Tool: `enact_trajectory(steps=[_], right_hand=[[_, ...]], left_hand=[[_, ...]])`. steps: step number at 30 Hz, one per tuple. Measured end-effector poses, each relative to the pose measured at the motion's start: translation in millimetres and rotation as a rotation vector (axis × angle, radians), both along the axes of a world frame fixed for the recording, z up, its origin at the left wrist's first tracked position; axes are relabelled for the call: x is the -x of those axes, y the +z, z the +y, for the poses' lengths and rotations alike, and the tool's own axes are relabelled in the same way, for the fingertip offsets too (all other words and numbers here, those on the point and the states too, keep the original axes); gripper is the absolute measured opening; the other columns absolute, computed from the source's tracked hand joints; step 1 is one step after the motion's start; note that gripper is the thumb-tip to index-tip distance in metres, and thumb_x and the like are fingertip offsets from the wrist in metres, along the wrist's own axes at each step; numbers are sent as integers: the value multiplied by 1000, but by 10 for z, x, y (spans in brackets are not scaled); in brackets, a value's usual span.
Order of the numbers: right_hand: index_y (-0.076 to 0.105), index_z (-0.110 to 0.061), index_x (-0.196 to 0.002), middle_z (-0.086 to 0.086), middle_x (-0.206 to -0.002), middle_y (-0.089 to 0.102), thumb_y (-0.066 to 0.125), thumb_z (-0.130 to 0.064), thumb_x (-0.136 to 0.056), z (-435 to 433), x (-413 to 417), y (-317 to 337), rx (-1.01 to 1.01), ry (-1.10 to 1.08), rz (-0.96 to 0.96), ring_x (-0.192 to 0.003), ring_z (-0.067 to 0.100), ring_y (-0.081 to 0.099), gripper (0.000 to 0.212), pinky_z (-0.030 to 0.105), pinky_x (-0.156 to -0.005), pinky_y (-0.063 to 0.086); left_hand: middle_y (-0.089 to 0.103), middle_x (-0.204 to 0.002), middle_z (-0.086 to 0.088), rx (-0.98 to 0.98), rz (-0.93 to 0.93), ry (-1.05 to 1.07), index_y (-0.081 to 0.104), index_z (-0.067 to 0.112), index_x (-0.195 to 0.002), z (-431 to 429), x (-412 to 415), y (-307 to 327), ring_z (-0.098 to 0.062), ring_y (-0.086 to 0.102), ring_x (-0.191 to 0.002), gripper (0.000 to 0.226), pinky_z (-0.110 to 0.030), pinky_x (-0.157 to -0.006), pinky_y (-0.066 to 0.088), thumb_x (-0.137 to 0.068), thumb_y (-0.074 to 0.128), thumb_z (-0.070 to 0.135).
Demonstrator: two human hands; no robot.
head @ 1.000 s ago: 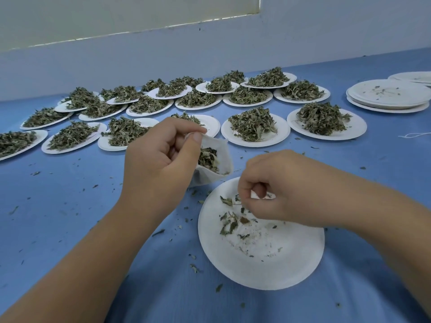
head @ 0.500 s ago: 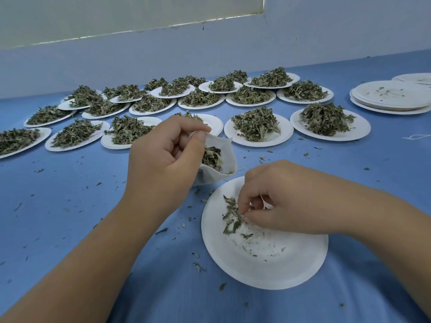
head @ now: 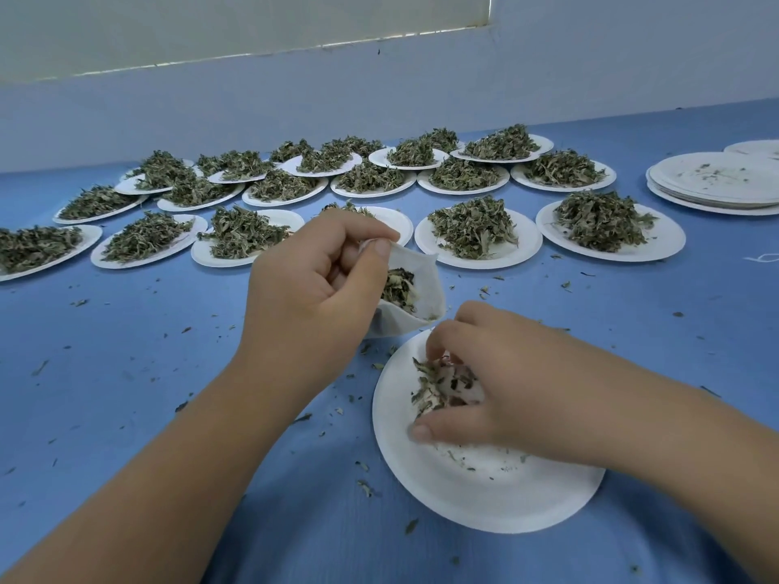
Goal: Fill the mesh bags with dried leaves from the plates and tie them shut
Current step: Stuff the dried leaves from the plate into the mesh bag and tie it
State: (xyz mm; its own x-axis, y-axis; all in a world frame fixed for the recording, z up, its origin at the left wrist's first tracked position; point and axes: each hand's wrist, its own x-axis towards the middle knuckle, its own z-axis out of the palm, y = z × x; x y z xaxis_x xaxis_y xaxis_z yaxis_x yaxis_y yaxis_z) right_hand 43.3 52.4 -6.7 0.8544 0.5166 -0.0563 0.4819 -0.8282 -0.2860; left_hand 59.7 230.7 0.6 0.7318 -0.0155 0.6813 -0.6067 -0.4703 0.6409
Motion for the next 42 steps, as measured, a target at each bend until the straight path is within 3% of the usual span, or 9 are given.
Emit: enact_trajectory(steps=[8, 13, 17, 27, 30, 33, 38, 40, 42], right_hand=[[54, -35, -109, -13, -106, 46, 58, -57, -83, 99, 4, -53, -107, 29, -40, -95, 10, 54, 35, 30, -83, 48], [60, -30, -100, -13, -99, 48, 60, -45, -88, 134, -7, -69, -135, 68, -54, -85, 7, 52, 19, 25, -74, 42], [63, -27, -91, -12, -93, 49, 57, -35, -92, 148, -6, -76, -146, 116, -66, -85, 9, 52, 9, 30, -79, 44], [52, -32, -86, -14, -92, 53, 54, -16, -89, 153, -2, -85, -125, 122, -128, -83, 10, 53, 17, 35, -75, 49], [51, -33, -84, -16, -89, 53, 54, -15, -90, 107, -4, -51, -143, 138, -91, -81, 4, 52, 19, 27, -73, 48], [56, -32, -81, -18, -80, 57, 60, -18, -90, -36, -12, 94, -252, 135, -3, -79, -3, 54, 16, 16, -67, 44], [65, -32, -84, -13, -76, 65, 70, -17, -85, -299, -39, 320, -619, 181, 142, -69, 5, 59, 16, 16, -64, 48], [65, -29, -84, -9, -77, 65, 70, -19, -83, -300, -31, 329, -742, 193, 92, -71, 8, 60, 11, 22, -65, 50], [66, -27, -81, -10, -78, 64, 70, -18, -81, -234, -20, 291, -762, 171, -79, -73, 11, 61, 10, 17, -67, 48]], left_hand=[[48, -62, -4, -4, 0, -3, 66, 25, -89, -6, 14, 17, -11, 39, -48, 15, -10, -48, 32, -90, 56, 14], [49, -64, -5, 1, -3, -6, 66, 26, -88, -14, 21, 23, -15, 40, -49, 16, -9, -48, 32, -90, 57, 13], [51, -64, -5, -3, -8, 9, 66, 26, -88, -12, 22, 27, -19, 42, -51, 15, -10, -48, 33, -90, 57, 14], [50, -63, -4, 4, -3, -7, 66, 29, -88, -7, 13, 7, -6, 38, -48, 18, -8, -49, 32, -90, 57, 14], [49, -64, -2, 5, 0, -8, 66, 28, -88, -9, 18, 6, -4, 38, -49, 16, -9, -50, 32, -90, 56, 15], [48, -63, 5, 21, -6, 3, 65, 28, -88, -15, 20, 0, -4, 39, -49, 16, -8, -49, 32, -90, 56, 15], [53, -65, -4, 18, 4, 13, 65, 33, -87, -93, 37, -26, -18, 43, -50, 18, -17, -45, 35, -90, 57, 18], [51, -61, -7, -15, 2, 15, 66, 31, -87, -137, 50, -45, -21, 43, -50, 16, -22, -45, 36, -89, 57, 17], [50, -57, -10, -48, 2, 13, 68, 24, -87, -178, 62, -68, -21, 42, -49, 13, -24, -45, 35, -88, 58, 16]])
